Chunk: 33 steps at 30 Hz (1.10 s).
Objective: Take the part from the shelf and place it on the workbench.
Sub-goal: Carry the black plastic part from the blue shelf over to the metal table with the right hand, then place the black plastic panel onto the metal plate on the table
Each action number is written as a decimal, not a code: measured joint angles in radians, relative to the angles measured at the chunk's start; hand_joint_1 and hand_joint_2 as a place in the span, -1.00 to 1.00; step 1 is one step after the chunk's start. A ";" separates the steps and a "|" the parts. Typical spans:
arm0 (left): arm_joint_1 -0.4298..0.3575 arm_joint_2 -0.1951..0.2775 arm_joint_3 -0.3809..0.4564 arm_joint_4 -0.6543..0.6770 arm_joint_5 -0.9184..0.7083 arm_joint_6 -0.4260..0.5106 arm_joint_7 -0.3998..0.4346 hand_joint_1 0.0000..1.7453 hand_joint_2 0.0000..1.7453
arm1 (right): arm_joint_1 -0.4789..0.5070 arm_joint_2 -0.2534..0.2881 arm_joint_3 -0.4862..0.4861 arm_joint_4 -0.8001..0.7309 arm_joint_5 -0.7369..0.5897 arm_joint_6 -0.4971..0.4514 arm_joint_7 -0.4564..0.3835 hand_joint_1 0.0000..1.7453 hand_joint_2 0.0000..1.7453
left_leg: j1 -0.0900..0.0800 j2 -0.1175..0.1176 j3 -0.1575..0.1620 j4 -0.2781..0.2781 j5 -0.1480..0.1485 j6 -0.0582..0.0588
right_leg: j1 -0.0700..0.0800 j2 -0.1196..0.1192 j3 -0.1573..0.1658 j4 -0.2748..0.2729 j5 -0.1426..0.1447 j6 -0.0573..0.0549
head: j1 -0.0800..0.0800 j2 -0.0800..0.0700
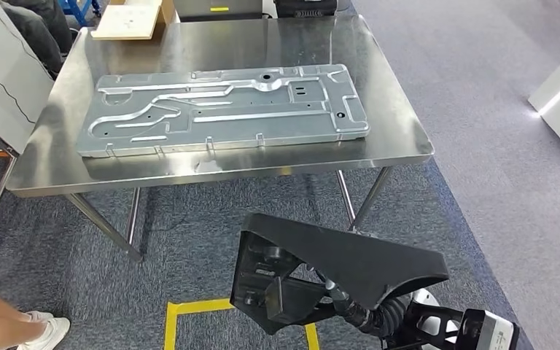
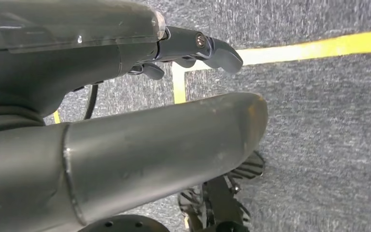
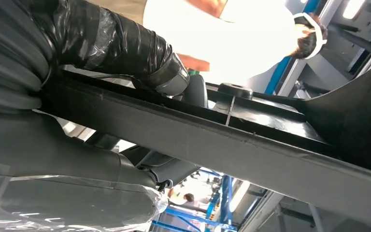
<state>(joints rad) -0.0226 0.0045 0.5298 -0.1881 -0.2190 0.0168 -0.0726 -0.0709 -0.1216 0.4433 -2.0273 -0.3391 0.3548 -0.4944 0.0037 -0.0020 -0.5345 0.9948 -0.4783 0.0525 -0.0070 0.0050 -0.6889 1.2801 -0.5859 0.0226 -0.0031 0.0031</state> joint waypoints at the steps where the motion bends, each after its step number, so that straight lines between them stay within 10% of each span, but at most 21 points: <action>1: 0.000 -0.001 0.000 0.000 0.000 0.000 0.000 -1.00 -1.00 | 0.000 0.000 0.000 0.000 0.000 0.001 0.000 0.98 1.00 | -0.002 -0.002 0.014 0.000 -0.009 -0.001 | 0.001 0.000 0.010 -0.051 0.051 -0.005 | 0.000 0.000; 4: -0.002 -0.006 0.000 0.000 0.000 0.000 0.000 -1.00 -1.00 | -0.002 0.000 0.000 0.001 0.000 0.002 0.000 0.98 1.00 | -0.003 -0.005 0.044 -0.004 -0.035 -0.011 | 0.014 0.000 0.068 -0.225 0.158 -0.031 | 0.000 0.000; 9: -0.007 -0.008 0.000 0.000 0.000 -0.002 0.000 -1.00 -1.00 | -0.008 -0.001 -0.001 0.000 0.000 0.002 0.000 0.98 1.00 | -0.003 -0.003 0.049 -0.003 -0.058 -0.036 | 0.011 0.002 0.105 -0.294 0.146 -0.052 | 0.002 0.000; 13: -0.006 -0.007 0.000 0.000 -0.001 -0.003 0.000 -1.00 -1.00 | -0.011 -0.001 -0.001 0.001 0.000 0.002 0.000 0.98 1.00 | 0.006 -0.002 -0.090 0.230 -0.137 -0.058 | 0.003 -0.003 0.140 -0.307 0.126 -0.058 | 0.001 0.000; 15: -0.003 -0.007 0.000 0.000 -0.001 -0.003 0.000 -1.00 -1.00 | -0.011 -0.001 -0.001 0.002 0.000 0.002 0.001 0.98 1.00 | 0.014 -0.002 -0.139 0.268 -0.104 -0.066 | -0.001 -0.002 0.158 -0.303 0.108 -0.054 | 0.001 0.000; 19: -0.001 -0.007 0.000 0.000 -0.001 -0.004 -0.001 -1.00 -1.00 | -0.012 -0.001 -0.001 0.004 0.000 0.005 0.001 0.98 1.00 | 0.021 0.000 -0.083 0.068 0.055 -0.074 | -0.007 0.000 0.197 -0.291 0.068 -0.036 | 0.001 0.000; 24: -0.003 -0.008 0.000 0.001 -0.003 -0.002 0.000 -1.00 -1.00 | -0.015 0.000 -0.001 0.006 0.000 0.007 0.002 0.98 1.00 | 0.012 -0.002 -0.052 0.013 0.033 -0.045 | -0.006 0.001 0.205 -0.298 0.052 -0.011 | 0.001 0.000; 26: -0.002 -0.008 0.000 0.000 -0.006 -0.001 0.002 -1.00 -1.00 | -0.017 0.001 -0.001 0.006 0.000 0.009 0.001 0.98 1.00 | 0.015 -0.001 -0.041 0.006 0.027 -0.028 | -0.008 -0.001 0.185 -0.247 0.024 -0.001 | 0.001 0.000; 30: -0.002 -0.008 0.000 0.000 -0.016 0.000 0.006 -1.00 -1.00 | -0.016 0.001 -0.001 0.006 0.001 0.018 0.000 0.98 1.00 | 0.010 -0.001 -0.018 0.005 0.006 -0.012 | -0.008 -0.002 0.026 0.007 -0.049 0.003 | 0.001 0.000; 33: -0.001 -0.008 0.000 0.000 -0.020 0.000 0.007 -1.00 -1.00 | -0.015 0.001 -0.001 0.007 0.002 0.020 0.000 0.98 1.00 | 0.005 -0.005 0.015 0.004 -0.016 -0.014 | -0.003 -0.002 0.021 -0.076 0.068 -0.012 | 0.001 0.000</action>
<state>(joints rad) -0.0239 -0.0038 0.5299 -0.1877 -0.2389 0.0168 -0.0656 -0.0862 -0.1205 0.4425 -2.0206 -0.3370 0.3746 -0.4944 0.0087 -0.0071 -0.5191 0.9990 -0.4948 0.0385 -0.0098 0.0032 -0.6682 1.2041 -0.5181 0.0105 -0.0016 0.0031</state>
